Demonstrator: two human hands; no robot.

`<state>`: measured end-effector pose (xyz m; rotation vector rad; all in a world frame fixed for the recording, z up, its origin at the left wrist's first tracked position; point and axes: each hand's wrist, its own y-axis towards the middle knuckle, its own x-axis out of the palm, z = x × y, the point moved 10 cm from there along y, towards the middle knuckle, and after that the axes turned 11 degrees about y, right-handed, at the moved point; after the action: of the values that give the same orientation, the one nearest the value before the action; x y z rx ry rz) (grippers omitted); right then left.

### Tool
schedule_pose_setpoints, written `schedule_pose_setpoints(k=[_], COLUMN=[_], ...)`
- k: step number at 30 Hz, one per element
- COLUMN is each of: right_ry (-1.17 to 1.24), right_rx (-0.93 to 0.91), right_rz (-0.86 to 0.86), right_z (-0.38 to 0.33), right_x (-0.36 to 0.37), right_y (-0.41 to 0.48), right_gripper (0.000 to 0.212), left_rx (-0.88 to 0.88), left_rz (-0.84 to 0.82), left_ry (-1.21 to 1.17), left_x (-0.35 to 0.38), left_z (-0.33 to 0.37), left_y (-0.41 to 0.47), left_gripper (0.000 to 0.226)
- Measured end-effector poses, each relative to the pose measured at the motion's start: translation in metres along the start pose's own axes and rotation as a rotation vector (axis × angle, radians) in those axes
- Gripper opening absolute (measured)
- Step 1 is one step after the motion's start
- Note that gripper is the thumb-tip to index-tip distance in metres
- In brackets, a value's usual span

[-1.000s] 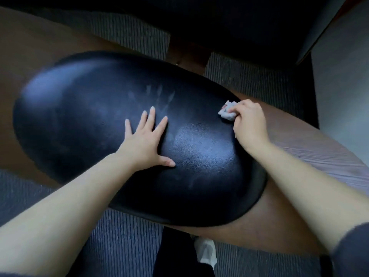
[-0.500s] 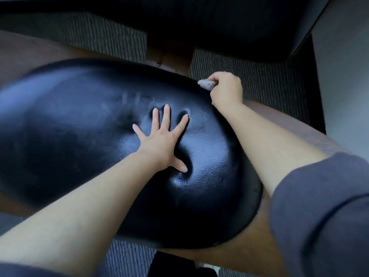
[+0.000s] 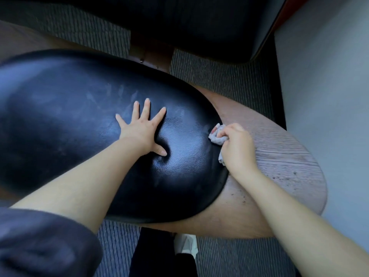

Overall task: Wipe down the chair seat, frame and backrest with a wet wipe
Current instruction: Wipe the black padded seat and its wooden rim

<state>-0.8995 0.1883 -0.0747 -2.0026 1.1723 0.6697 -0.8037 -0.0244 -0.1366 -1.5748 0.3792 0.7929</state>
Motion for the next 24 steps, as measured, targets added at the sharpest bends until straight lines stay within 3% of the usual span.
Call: schedule_pose_setpoints(k=[5,8,10,12,14,18,22,24], right_ry=[-0.17,-0.067,-0.058,-0.077,-0.12,-0.103,-0.114,-0.182], right_rx=[0.026,-0.142,-0.259,-0.282,-0.26,-0.012,-0.319,-0.355], right_rz=[0.037,0.028,-0.07,-0.111,-0.064,0.073,-0.125,-0.173], right_z=[-0.022,-0.033,-0.038,-0.035,-0.038,-0.025,-0.047,-0.046], right_x=[0.015,0.013,0.023,0.028,0.026,0.014,0.039,0.037], right_y=[0.06,0.003,-0.066,-0.083,-0.043,0.02,-0.069,-0.061], right_gripper=[0.025,0.031,0.03,0.027,0.029,0.037,0.032,0.031], left_rx=[-0.05,-0.061,-0.038,0.008,0.061,0.084,0.054,0.038], left_rz=[0.102,0.158,0.166,0.172,0.166,0.147,0.12,0.122], left_ry=[-0.146,-0.197,-0.176,-0.122,-0.064,-0.004,-0.027,-0.033], left_x=[0.01,0.018,0.022,0.025,0.031,0.045,0.057,0.061], left_z=[-0.006,-0.009,-0.009,-0.008,-0.011,-0.022,-0.027,-0.027], left_y=[-0.021,-0.036,-0.045,-0.051,-0.057,-0.073,-0.092,-0.099], left_gripper=[0.108,0.092,0.085,0.084,0.086,0.087,0.086,0.085])
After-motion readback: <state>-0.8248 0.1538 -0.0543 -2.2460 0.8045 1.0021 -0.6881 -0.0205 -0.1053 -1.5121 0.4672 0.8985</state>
